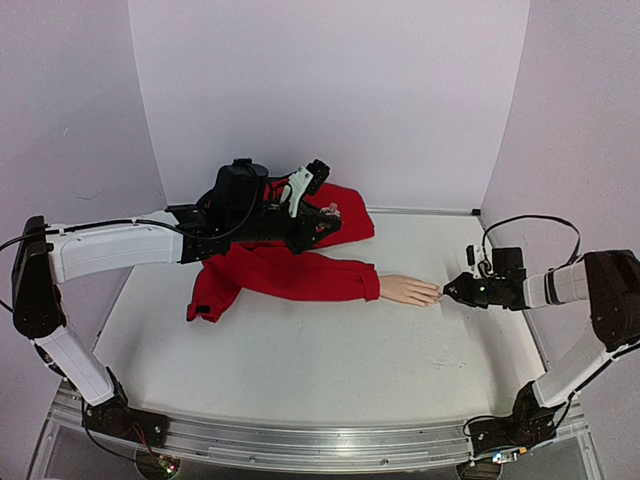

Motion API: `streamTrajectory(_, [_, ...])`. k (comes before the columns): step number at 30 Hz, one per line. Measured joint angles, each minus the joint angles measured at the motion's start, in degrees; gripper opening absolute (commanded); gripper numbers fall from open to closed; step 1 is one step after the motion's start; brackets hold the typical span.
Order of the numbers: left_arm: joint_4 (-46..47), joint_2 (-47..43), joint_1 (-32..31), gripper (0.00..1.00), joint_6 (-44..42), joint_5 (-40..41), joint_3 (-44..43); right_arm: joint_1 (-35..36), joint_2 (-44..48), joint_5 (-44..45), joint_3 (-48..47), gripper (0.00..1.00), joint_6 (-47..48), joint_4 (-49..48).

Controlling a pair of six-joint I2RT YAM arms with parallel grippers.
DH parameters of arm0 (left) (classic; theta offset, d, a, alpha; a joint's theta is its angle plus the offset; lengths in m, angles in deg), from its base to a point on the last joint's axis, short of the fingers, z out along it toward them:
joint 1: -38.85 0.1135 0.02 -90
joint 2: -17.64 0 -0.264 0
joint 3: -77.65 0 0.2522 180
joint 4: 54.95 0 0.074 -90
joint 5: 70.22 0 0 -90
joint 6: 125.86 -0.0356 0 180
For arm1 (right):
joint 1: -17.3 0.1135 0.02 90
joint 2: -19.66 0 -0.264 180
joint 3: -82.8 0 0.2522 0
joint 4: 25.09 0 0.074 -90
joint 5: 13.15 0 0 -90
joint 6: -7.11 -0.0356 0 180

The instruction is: Paint the nails

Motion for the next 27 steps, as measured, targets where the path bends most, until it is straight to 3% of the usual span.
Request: streamTrajectory(27, [0.00,0.00,0.00,0.00,0.00,0.00,0.00,0.61,-2.43,0.81,0.00,0.00,-0.04,0.15])
